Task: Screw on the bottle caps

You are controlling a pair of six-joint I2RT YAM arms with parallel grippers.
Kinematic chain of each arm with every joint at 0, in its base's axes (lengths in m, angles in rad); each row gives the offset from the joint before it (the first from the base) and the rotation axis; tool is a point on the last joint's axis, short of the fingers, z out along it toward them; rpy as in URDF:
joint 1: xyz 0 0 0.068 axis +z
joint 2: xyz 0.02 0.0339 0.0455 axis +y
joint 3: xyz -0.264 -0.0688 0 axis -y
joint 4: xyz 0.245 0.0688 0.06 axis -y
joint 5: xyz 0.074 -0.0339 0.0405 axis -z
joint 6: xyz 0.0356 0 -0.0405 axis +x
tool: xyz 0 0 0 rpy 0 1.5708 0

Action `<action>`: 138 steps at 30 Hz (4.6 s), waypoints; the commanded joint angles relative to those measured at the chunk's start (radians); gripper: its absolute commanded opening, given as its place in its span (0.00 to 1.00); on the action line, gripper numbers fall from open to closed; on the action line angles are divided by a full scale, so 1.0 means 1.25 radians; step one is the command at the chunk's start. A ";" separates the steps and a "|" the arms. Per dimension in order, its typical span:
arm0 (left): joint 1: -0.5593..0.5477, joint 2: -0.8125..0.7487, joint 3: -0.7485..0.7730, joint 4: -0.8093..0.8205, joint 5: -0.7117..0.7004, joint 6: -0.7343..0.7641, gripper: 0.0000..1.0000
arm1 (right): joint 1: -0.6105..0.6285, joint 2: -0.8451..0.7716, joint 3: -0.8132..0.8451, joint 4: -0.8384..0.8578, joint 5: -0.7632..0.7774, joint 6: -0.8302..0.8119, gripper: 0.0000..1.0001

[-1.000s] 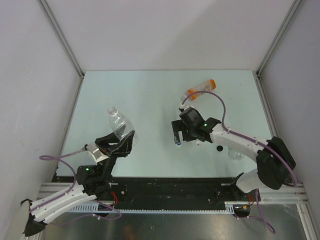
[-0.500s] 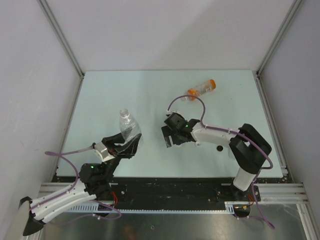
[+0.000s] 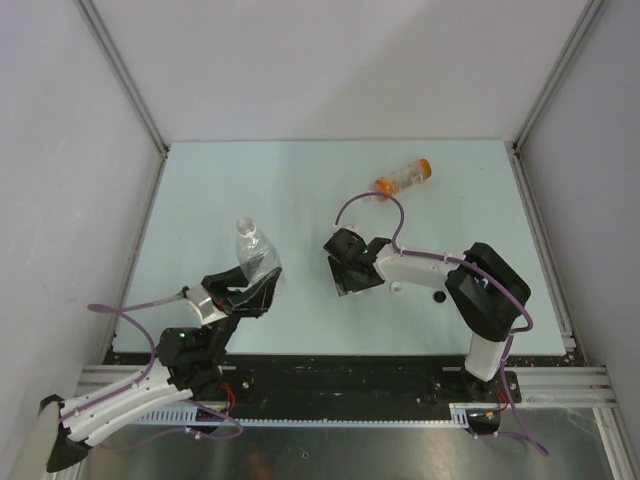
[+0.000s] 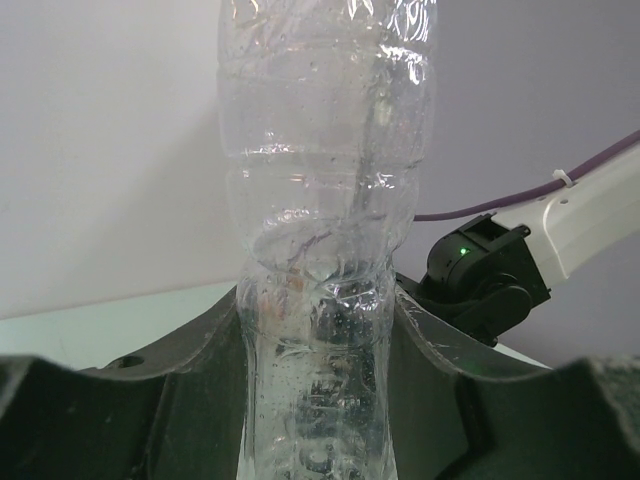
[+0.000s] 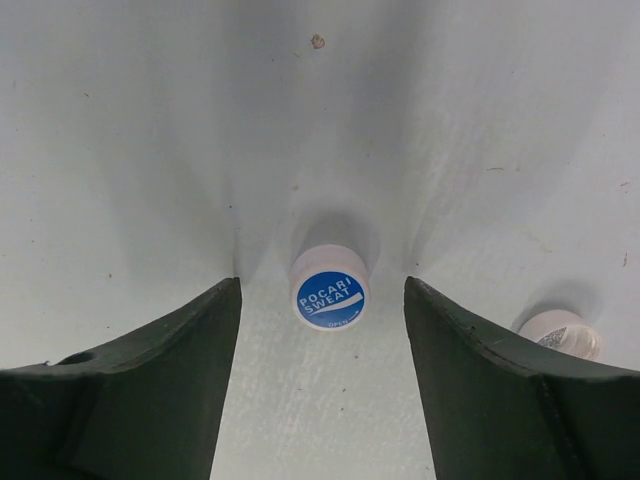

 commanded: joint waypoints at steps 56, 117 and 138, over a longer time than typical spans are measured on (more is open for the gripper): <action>0.002 0.379 0.061 -0.153 0.322 0.154 0.00 | -0.215 -0.753 -0.126 0.052 -0.739 -0.261 0.28; 0.003 0.363 0.088 -0.173 0.384 0.151 0.00 | -0.168 -0.616 -0.126 0.032 -0.792 -0.251 0.29; 0.003 0.420 0.196 -0.176 0.458 0.228 0.00 | -0.069 -0.589 -0.126 -0.027 -0.742 -0.340 0.18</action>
